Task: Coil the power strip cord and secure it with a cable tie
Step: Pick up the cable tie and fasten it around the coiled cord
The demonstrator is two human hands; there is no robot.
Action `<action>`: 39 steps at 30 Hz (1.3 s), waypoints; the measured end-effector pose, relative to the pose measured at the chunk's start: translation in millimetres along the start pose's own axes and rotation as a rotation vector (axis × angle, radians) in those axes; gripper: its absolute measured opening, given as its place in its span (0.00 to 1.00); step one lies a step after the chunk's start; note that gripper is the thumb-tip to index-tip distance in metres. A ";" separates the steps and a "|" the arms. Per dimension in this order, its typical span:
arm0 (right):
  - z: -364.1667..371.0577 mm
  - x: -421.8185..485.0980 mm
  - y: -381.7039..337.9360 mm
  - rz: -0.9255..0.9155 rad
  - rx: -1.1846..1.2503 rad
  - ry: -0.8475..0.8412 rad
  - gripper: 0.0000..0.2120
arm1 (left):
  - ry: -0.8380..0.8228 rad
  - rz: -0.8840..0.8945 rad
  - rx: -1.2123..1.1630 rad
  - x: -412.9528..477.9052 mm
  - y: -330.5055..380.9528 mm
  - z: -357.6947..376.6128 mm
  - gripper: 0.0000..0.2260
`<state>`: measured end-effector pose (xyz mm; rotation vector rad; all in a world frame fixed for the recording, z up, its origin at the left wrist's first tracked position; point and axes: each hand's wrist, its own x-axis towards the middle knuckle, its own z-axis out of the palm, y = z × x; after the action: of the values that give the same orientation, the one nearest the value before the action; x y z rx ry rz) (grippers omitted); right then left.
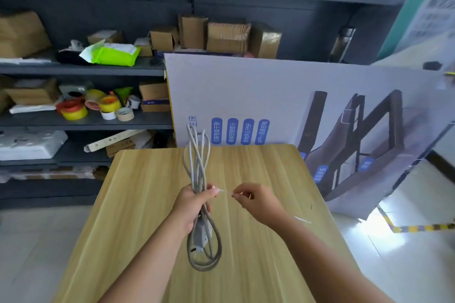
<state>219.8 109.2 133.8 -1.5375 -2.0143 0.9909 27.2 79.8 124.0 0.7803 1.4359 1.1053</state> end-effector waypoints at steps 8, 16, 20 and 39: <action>-66.1 -17.1 -22.8 0.007 -0.026 0.158 0.07 | -0.235 0.097 0.062 -23.3 30.3 64.9 0.06; -89.1 -20.4 -42.0 0.010 -0.015 0.145 0.10 | -0.291 0.193 0.147 -38.9 50.8 83.2 0.05; -96.1 -20.7 -55.9 -0.060 -0.019 0.018 0.12 | -0.304 0.221 0.236 -44.3 54.3 88.4 0.05; -92.9 -10.0 -68.7 -0.119 0.393 -0.076 0.06 | -0.355 0.300 0.165 -54.9 75.5 74.5 0.12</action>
<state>242.8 116.9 247.2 -1.1740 -1.7978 1.3185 100.9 70.7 217.5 1.2741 1.1406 1.0141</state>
